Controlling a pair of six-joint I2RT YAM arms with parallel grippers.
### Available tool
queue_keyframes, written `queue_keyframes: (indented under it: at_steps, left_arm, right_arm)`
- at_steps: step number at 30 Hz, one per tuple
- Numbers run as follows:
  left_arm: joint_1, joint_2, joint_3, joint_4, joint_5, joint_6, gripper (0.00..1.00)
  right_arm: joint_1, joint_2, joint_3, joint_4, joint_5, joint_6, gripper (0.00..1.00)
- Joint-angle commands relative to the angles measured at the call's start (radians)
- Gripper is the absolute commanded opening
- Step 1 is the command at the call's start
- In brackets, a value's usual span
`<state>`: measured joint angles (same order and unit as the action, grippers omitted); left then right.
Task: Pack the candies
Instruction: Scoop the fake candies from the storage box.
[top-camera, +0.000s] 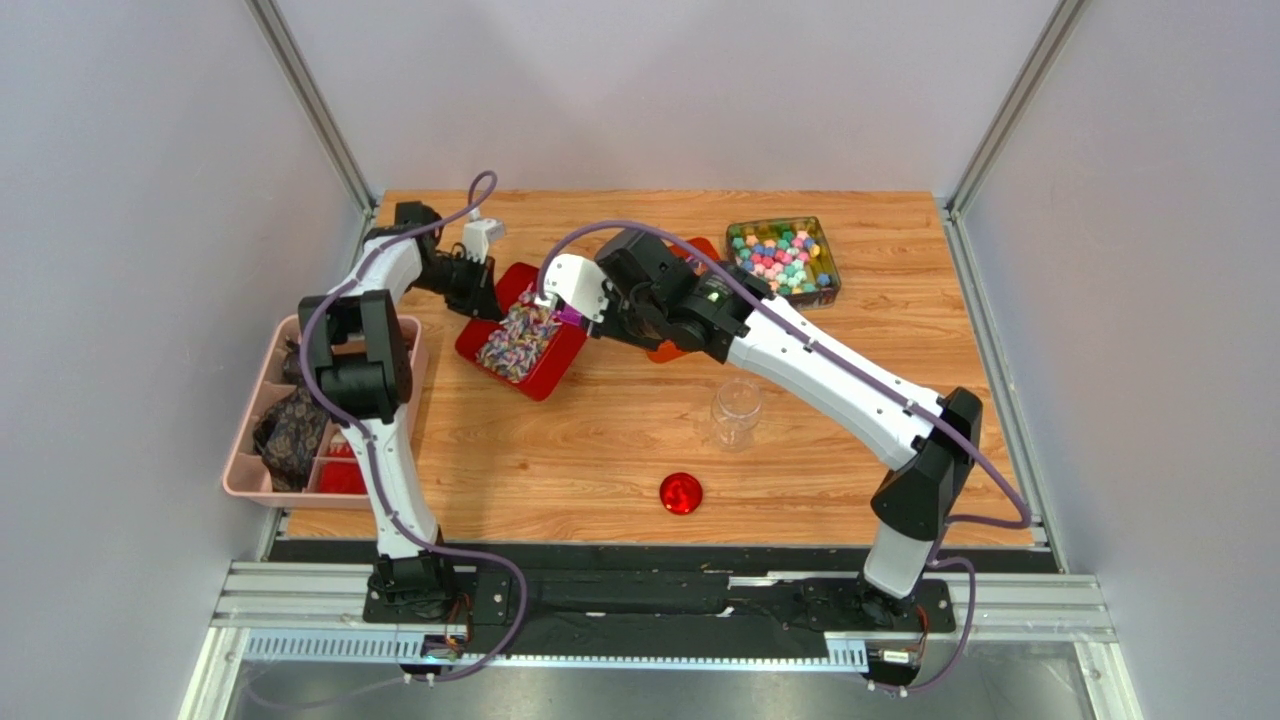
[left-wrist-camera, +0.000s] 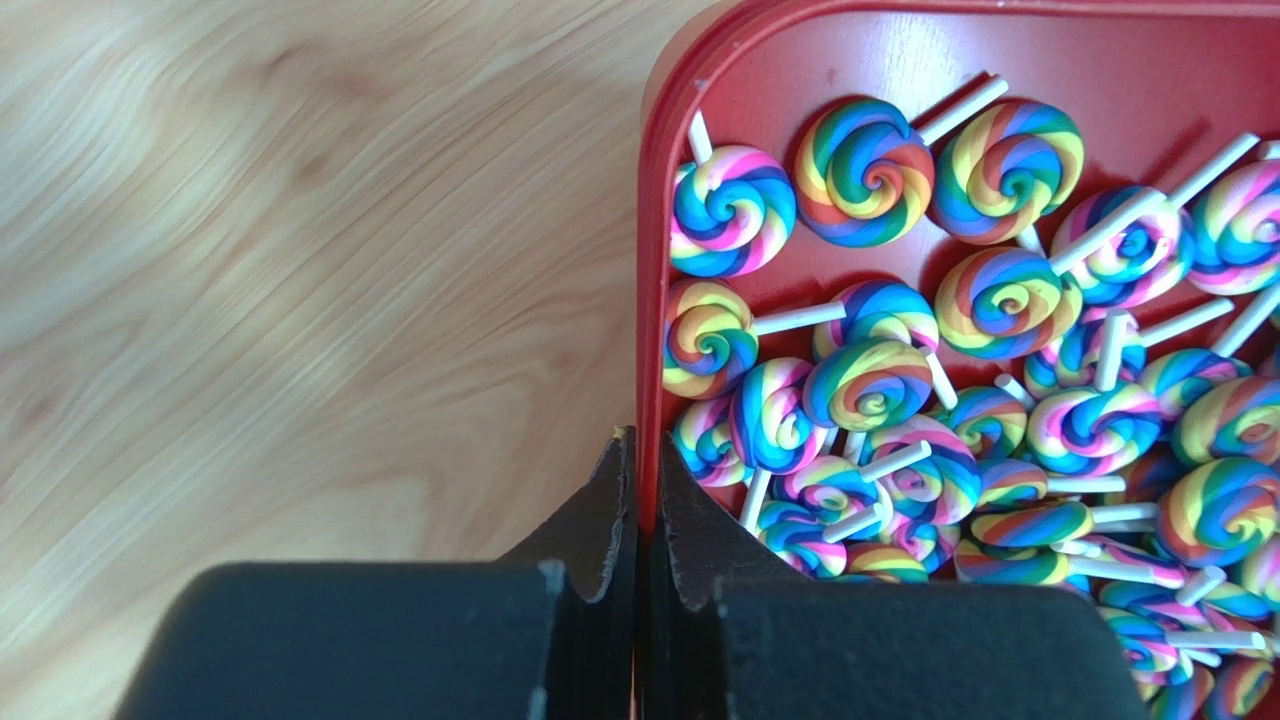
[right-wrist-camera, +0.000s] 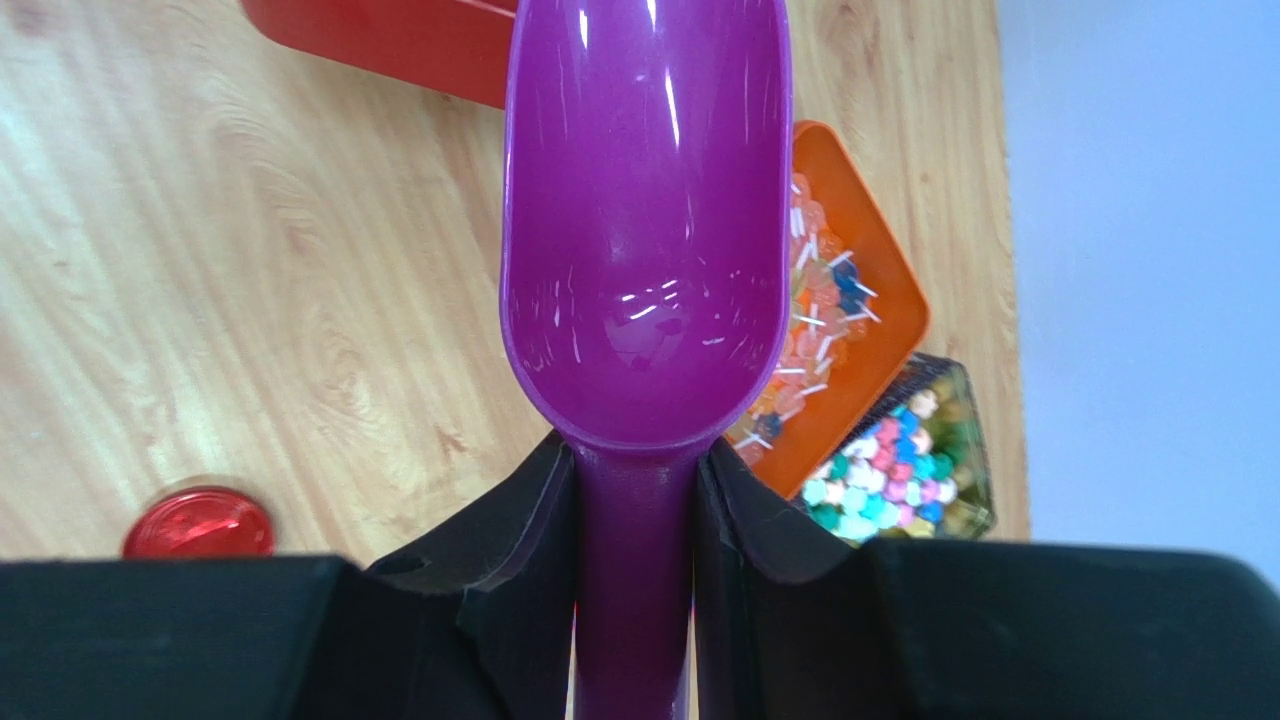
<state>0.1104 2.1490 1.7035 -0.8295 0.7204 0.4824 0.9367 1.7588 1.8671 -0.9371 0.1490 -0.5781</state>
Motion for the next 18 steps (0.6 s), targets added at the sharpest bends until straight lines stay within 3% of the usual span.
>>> queue_keyframes:
  at_steps: [1,12,18]
  left_arm:
    - [-0.005,-0.143,-0.067,0.116,-0.134,-0.111,0.0]
    - [-0.032,-0.251,-0.183,0.219,-0.318,-0.179,0.0]
    - [-0.057,-0.29,-0.229,0.251,-0.418,-0.186,0.0]
  right_arm:
    - [0.028,0.037,0.056,0.075,0.178,-0.048,0.0]
    - [0.083,0.284,0.204,0.093,0.435,-0.255,0.0]
    - [0.106,0.389,0.294,0.09,0.487,-0.328,0.0]
